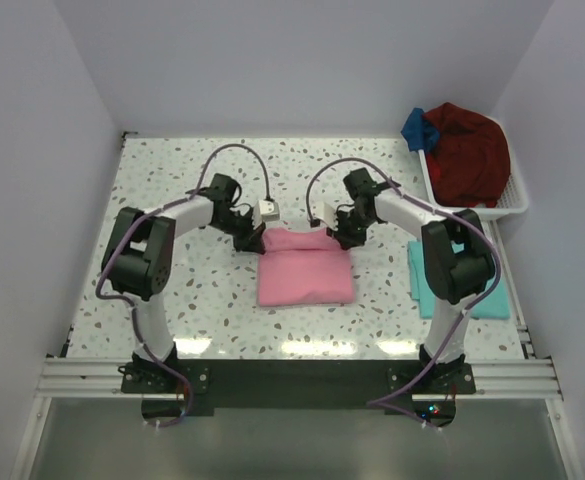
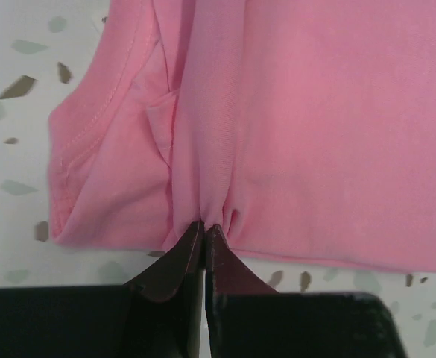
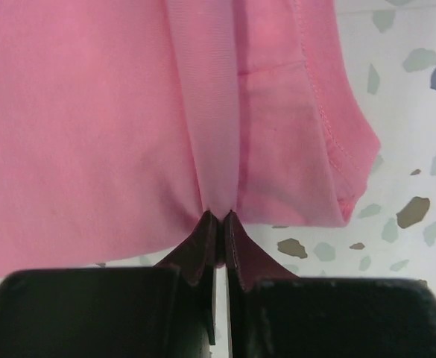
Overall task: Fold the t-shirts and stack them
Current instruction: Fold the tshirt
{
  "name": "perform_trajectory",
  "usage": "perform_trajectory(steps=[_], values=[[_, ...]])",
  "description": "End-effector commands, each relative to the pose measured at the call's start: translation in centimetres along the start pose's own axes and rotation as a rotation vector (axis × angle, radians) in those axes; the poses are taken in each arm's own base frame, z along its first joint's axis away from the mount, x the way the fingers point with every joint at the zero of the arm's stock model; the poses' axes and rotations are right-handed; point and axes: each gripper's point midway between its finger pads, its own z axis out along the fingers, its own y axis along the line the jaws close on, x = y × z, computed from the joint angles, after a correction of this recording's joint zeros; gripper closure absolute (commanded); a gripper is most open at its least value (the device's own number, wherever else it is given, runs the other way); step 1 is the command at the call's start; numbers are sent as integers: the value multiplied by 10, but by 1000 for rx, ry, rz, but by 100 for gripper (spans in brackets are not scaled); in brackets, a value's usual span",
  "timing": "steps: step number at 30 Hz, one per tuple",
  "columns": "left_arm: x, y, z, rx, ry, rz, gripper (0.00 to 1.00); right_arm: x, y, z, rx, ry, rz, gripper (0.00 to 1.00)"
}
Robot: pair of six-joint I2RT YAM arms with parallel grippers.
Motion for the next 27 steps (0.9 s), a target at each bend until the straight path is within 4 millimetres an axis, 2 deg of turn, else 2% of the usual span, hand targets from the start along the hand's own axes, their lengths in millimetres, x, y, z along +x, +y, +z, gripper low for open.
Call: perform_trajectory(steps=[1, 2, 4, 6, 8, 9, 10, 11, 13, 14, 15, 17, 18, 20, 21, 23, 24, 25, 27], values=[[20, -39, -13, 19, -14, -57, 94, -12, 37, -5, -66, -4, 39, 100], [23, -46, -14, 19, -14, -66, 93, -6, 56, -2, -98, 7, 71, 100], [28, -61, -19, 22, -15, -67, 92, -13, 81, -8, -138, 2, 85, 100], [27, -65, -25, 8, -21, -55, 88, -15, 108, -11, -198, 17, 147, 100], [23, -65, -34, -26, -39, -26, 80, -26, 119, -22, -224, -7, 208, 100], [21, -65, -37, -30, -41, -21, 69, -27, 127, -28, -256, -2, 239, 85], [18, -65, -43, -37, -47, -9, 66, -30, 129, -32, -270, -2, 257, 75], [12, -68, -46, -20, -66, 31, 62, -38, 122, -39, -260, -12, 276, 68], [-1, -73, -56, -11, -88, 76, 53, -41, 112, -52, -269, -45, 345, 56], [-10, -75, -59, -5, -119, 118, 52, -51, 97, -58, -260, -87, 378, 53], [-19, -73, -62, -21, -147, 158, 49, -51, 84, -65, -260, -125, 436, 49], [-39, -75, -70, -46, -215, 242, 46, -65, 58, -74, -239, -178, 499, 49], [-46, -73, -69, -67, -242, 295, 45, -64, 49, -65, -252, -179, 542, 50], [-58, -76, -63, -70, -259, 377, 44, -82, 36, -63, -262, -229, 613, 56], [-62, -74, -59, -72, -261, 394, 44, -87, 25, -51, -263, -261, 643, 59], [-73, -69, -45, -68, -256, 422, 44, -103, 18, -44, -302, -307, 742, 66], [-83, -64, -42, -83, -264, 450, 44, -107, 15, -31, -321, -316, 762, 74], [-84, -66, -30, -62, -253, 462, 44, -112, 14, -27, -341, -320, 808, 76], [-89, -63, -21, -63, -241, 506, 44, -121, 13, -15, -358, -339, 816, 79]])
